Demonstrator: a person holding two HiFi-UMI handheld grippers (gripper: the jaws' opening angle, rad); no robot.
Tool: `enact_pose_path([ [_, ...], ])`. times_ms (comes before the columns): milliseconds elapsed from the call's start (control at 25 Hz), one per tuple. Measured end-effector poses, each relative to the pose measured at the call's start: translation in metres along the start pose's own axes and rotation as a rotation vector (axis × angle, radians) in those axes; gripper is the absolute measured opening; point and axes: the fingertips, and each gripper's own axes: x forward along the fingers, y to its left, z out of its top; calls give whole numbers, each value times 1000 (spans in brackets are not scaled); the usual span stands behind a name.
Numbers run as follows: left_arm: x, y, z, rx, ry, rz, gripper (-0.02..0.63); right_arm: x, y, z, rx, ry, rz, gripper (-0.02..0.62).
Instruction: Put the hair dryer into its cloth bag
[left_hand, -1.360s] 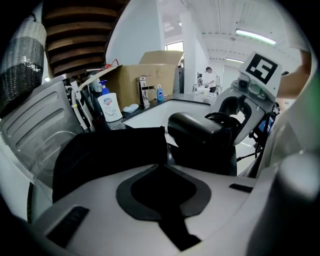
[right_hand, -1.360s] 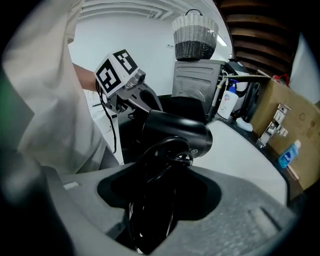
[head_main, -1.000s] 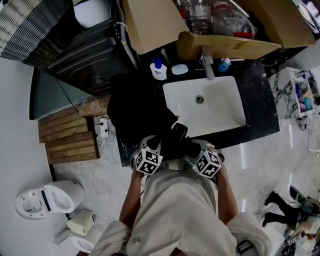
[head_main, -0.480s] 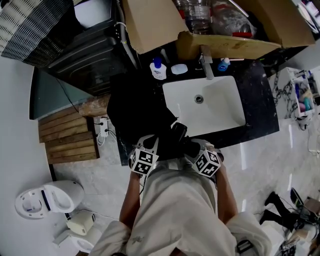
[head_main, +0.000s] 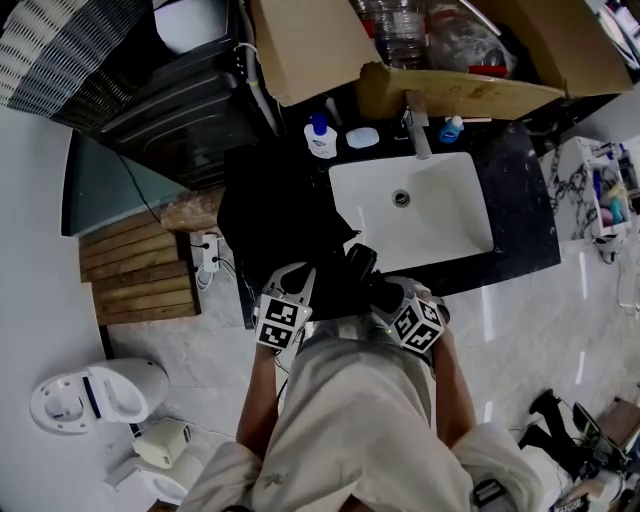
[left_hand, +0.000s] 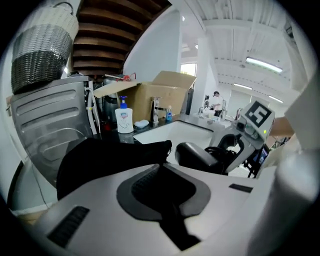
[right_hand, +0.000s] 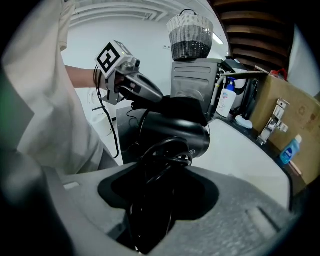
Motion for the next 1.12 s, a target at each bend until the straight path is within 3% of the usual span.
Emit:
enact_pose_path([
  [200, 18, -8, -25, 39, 81, 1, 61, 1, 1, 0, -7, 9, -3, 199],
  [400, 22, -12, -28, 29, 82, -14, 144, 1, 1, -1, -8, 9, -6, 199],
  [520, 26, -12, -33, 79, 119, -1, 124, 0, 2, 0, -7, 8, -6, 199],
  [600, 30, -10, -38, 130, 146, 21, 25, 0, 2, 0, -6, 8, -4, 199],
  [640, 32, -9, -40, 148, 157, 26, 10, 0, 2, 0, -5, 7, -4, 199],
  [920, 18, -7, -26, 109, 96, 25, 5, 1, 0, -1, 0, 1, -7, 199],
  [1080, 21, -12, -31, 154, 116, 9, 8, 1, 0, -2, 2, 0, -4, 199],
  [1120, 25, -14, -34, 170, 133, 5, 41, 1, 0, -2, 2, 0, -3, 199],
])
